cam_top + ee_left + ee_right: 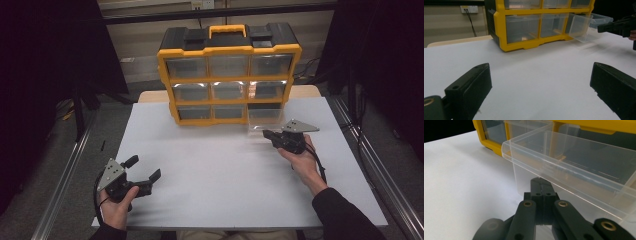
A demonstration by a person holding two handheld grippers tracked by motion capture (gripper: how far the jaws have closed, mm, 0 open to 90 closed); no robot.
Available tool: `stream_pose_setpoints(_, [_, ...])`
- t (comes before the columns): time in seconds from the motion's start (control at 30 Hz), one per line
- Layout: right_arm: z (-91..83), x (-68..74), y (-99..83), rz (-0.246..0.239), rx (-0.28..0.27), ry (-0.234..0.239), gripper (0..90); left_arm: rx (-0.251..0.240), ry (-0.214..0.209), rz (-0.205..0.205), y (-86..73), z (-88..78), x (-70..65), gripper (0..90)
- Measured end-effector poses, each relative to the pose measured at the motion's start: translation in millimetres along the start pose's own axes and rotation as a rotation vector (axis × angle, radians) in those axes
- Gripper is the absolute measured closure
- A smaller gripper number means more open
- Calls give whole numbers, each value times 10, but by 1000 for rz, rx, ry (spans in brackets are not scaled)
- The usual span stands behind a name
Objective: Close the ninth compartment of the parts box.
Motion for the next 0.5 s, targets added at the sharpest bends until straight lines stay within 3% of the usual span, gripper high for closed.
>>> stream_pose_setpoints(0.5, [34, -3, 8, 4, -18, -21, 900, 1, 0, 1, -1, 0, 2, 36])
Point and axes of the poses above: each handheld gripper's, and its own axes: z roughly forward along the jaws, y roughly out of its top, x roughly to its left, the point moved 4 cm from there along z, roughly forward along the jaws, and after that the axes turned 13 degrees about z, right-handed, at the moved point
